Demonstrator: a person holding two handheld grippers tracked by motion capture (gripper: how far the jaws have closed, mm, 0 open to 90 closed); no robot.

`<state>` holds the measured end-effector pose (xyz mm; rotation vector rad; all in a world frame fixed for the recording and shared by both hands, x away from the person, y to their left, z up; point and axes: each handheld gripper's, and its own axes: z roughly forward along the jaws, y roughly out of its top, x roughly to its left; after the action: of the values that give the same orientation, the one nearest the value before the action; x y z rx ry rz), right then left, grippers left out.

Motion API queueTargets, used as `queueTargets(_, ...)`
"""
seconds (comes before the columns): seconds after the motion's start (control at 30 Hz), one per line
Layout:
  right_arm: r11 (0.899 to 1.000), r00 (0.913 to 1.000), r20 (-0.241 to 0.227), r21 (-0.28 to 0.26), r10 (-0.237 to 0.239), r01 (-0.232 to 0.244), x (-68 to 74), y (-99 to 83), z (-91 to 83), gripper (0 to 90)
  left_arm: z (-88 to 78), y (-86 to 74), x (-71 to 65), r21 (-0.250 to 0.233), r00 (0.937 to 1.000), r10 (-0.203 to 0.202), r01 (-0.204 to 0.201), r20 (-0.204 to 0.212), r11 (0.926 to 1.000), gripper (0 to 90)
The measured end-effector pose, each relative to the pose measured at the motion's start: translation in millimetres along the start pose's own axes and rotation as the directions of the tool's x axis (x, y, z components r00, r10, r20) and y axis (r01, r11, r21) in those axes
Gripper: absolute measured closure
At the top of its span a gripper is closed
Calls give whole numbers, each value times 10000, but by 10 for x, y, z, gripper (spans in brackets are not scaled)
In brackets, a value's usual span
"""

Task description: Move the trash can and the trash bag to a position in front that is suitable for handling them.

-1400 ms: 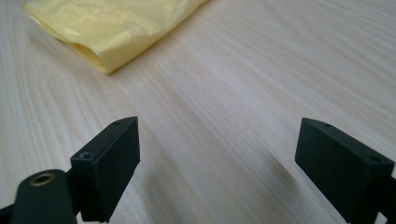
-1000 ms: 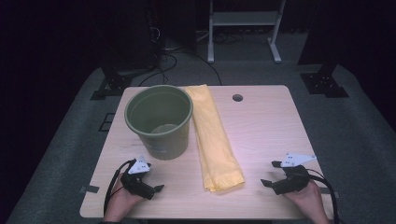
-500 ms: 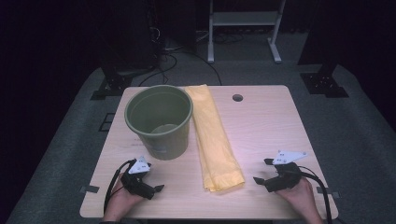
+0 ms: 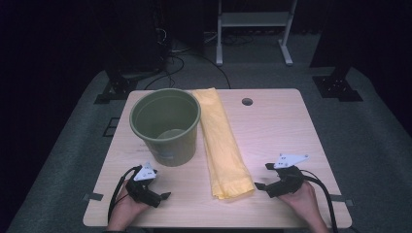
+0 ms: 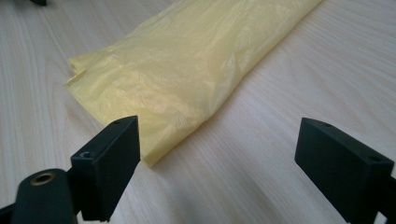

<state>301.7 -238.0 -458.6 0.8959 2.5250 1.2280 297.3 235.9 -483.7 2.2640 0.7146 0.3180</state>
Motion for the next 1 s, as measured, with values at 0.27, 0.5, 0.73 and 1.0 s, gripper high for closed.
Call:
queueTargets(0.27, 10000, 9996, -255, 65, -71, 73, 46, 87, 128, 138, 0, 0, 0, -3, 10000, -4, 4, -1, 10000, 0)
queueTargets(0.5, 9986, 9991, -355, 447, -251, 267, 89, 106, 270, 196, 0, 0, 0, -2, 10000, -3, 3, -1, 10000, 0)
queueTargets(0.73, 9966, 9983, -405, 693, -421, 448, 110, 85, 332, 293, 0, 0, 0, -1, 10000, -2, 2, -3, 10000, 0)
queueTargets(1.0, 9915, 9966, -417, 1061, -716, 757, 131, 70, 333, 801, 0, 0, 0, -1, 10000, -1, 1, -5, 10000, 0)
